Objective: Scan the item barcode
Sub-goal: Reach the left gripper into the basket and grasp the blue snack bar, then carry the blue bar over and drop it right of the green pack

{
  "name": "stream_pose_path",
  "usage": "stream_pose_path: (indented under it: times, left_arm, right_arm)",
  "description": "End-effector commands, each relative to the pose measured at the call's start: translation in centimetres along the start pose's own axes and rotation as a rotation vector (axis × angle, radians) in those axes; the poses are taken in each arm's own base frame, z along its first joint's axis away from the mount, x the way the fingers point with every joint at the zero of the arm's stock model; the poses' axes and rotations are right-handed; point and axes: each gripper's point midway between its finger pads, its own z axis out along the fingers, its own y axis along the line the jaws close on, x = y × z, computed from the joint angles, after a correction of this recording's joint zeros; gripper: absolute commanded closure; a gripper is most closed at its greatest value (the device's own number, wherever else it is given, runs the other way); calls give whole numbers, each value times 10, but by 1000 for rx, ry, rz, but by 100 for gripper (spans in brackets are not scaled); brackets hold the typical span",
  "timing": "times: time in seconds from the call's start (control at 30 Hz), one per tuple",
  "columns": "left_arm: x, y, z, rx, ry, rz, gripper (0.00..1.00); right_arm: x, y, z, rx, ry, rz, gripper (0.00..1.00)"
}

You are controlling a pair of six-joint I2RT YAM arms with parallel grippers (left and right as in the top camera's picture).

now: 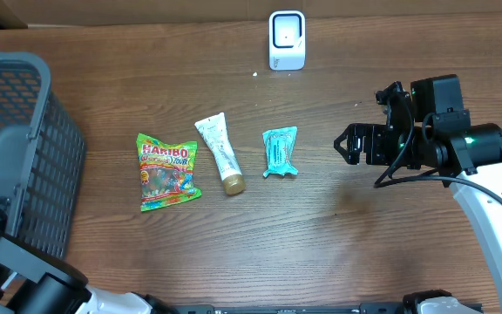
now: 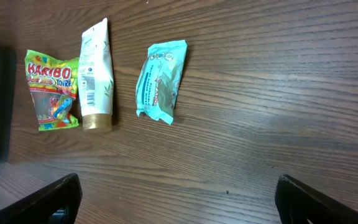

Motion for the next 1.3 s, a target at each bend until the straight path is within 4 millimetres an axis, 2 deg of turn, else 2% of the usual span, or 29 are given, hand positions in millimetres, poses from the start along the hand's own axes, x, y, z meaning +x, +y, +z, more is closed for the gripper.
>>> stream_pose_path:
  times: [0.0, 0.1, 0.13, 0.17, 0.3, 0.4, 0.47, 0.63, 0.73, 0.77, 0.83, 0.9, 1.0, 1.03, 1.1, 1.17, 1.2, 1.27]
  left_arm:
    - [3, 11, 18, -57, 23, 0, 8]
    - [11, 19, 36, -82, 77, -35, 10]
    - [13, 21, 40, -88, 88, -38, 16]
    - [14, 22, 42, -91, 93, -38, 38]
    - [9, 14, 40, -54, 84, -43, 96]
    - [1, 2, 31, 8, 92, -49, 96]
    - [-11, -9, 16, 64, 95, -40, 96]
    - [-52, -40, -49, 202, 51, 16, 96]
    - [-81, -70, -120, 277, -71, 91, 96]
    - [-84, -76, -133, 295, -95, 103, 96]
    - [-90, -99, -179, 363, -172, 162, 96]
    - [-86, -120, -219, 428, -237, 236, 96]
    - [-63, -155, -287, 534, -328, 369, 96]
    - [-54, -163, -301, 562, -343, 403, 96]
    - [-26, -185, -341, 666, -374, 503, 96]
    - [19, -207, -390, 808, -398, 619, 96]
    - [49, -215, -409, 864, -392, 683, 96]
    - [98, -227, -424, 911, -336, 771, 96]
  right_arm:
    - [-6, 5, -5, -10, -24, -16, 0]
    - [-6, 5, -5, -10, -24, -15, 0]
    - [-6, 5, -5, -10, -24, -15, 0]
    - [-6, 5, -5, -10, -25, -15, 0]
    - [-7, 6, -5, -11, -29, -17, 0]
    - [-8, 6, -5, -11, -31, -18, 0]
    - [-9, 6, -5, -12, -35, -20, 0]
    - [-13, 7, -5, -15, -52, -27, 0]
    - [-15, 7, -6, -16, -59, -30, 0]
    - [-15, 7, -5, -17, -58, -30, 0]
    - [-14, 7, -6, -16, -56, -29, 0]
    - [-14, 7, -5, -16, -55, -29, 0]
    - [-14, 7, -5, -16, -55, -29, 0]
    - [-14, 7, -5, -16, -55, -29, 0]
    - [-14, 7, -6, -17, -57, -30, 3]
    - [-16, 8, -6, -18, -62, -32, 4]
    - [-17, 8, -6, -19, -67, -34, 4]
    - [-19, 8, -6, -21, -77, -34, 6]
